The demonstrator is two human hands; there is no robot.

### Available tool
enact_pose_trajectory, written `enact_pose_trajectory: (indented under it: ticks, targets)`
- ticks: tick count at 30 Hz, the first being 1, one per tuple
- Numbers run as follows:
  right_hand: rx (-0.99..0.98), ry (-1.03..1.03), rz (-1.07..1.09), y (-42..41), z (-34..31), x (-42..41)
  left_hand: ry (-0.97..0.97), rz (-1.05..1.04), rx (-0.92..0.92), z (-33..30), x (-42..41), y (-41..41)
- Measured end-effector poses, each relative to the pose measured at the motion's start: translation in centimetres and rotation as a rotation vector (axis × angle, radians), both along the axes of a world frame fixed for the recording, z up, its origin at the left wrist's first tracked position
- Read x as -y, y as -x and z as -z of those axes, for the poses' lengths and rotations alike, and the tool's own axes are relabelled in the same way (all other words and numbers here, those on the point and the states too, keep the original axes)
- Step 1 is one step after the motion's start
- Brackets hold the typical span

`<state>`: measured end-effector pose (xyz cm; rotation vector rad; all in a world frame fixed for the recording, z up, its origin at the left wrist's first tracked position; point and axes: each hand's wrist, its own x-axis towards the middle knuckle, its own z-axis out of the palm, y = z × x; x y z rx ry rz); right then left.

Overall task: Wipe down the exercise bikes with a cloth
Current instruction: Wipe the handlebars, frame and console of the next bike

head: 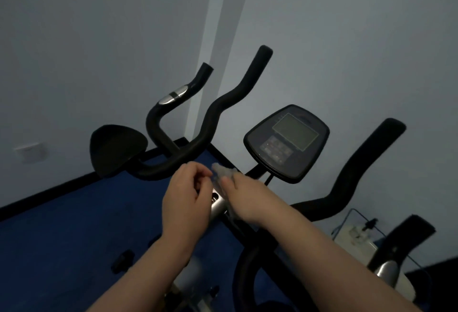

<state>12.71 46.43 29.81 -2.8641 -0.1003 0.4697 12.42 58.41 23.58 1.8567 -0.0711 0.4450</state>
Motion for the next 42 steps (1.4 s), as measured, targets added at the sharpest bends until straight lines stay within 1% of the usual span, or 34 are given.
enact_pose_trajectory:
  ticks: [3,6,8,9,11,13,15,17,18,19,21,23,24,25,27,29,31,34,36,38,40,42]
  targets:
    - [-0.042,0.042,-0.025,-0.9,-0.7,-0.5,-0.061,0.013,-0.004,-0.1,0.1,0.1]
    - [-0.001,0.067,-0.095,1.3,0.0,0.0,-0.098,0.038,0.014,-0.2,-0.1,0.1]
    - [0.022,0.09,-0.058,1.4,0.2,0.5,-0.108,0.041,0.034,-0.2,-0.2,0.1]
    - [0.026,0.098,-0.004,0.8,0.1,0.5,-0.109,0.04,0.032,-0.2,-0.1,0.2]
    - [0.077,0.078,0.072,-0.5,0.0,0.1,-0.107,0.039,0.012,-0.4,-0.1,0.4]
    - [0.105,0.038,0.089,-0.8,0.1,-0.1,-0.108,0.065,0.013,-0.5,-0.4,0.3]
    - [0.113,-0.008,0.066,-0.1,0.0,0.7,-0.174,0.127,0.074,-1.2,-0.6,-0.3]
    - [0.067,0.033,-0.003,-0.1,-1.1,2.6,-0.249,0.162,0.145,-2.7,-0.3,-1.7]
    - [0.075,0.061,-0.013,-0.6,-1.8,3.7,-0.285,0.179,0.144,-3.4,0.1,-2.6]
    - [0.114,0.069,0.005,-1.4,-2.5,4.9,-0.321,0.202,0.113,-4.2,0.9,-3.4]
    - [0.249,0.046,0.113,-3.4,-3.3,7.3,-0.406,0.263,-0.001,-4.5,2.5,-4.6]
    - [0.398,0.021,0.213,-5.8,-3.4,9.0,-0.617,0.33,-0.106,-3.8,3.9,-4.9]
    - [0.456,0.0,0.239,-7.2,-3.2,9.6,-0.72,0.349,-0.129,-3.3,4.2,-4.8]
    - [0.494,-0.013,0.236,-8.6,-2.7,9.8,-0.773,0.348,-0.128,-2.9,4.3,-4.7]
    - [0.52,0.043,0.143,-11.2,-1.4,9.3,-0.752,0.304,-0.107,-2.5,4.2,-4.7]
    - [0.544,0.18,0.057,-13.0,-0.1,7.9,-0.732,0.276,-0.097,-2.5,4.0,-4.9]
    - [0.529,0.289,0.005,-12.9,1.0,6.8,-0.744,0.286,-0.086,-2.4,4.0,-4.9]
    - [0.36,0.37,-0.126,-9.9,1.9,7.7,-0.749,0.3,-0.077,-2.7,3.9,-4.6]
    - [0.252,0.457,-0.153,-8.2,1.5,9.7,-0.743,0.311,-0.073,-2.9,3.9,-4.6]
    - [0.201,0.499,-0.069,-8.3,0.3,11.6,-0.739,0.319,-0.075,-2.7,3.9,-4.6]
    - [0.224,0.489,0.047,-10.1,-1.0,12.0,-0.741,0.319,-0.082,-2.6,3.9,-4.8]
    - [0.267,0.432,0.142,-12.2,-1.5,10.7,-0.743,0.315,-0.087,-2.6,4.0,-4.8]
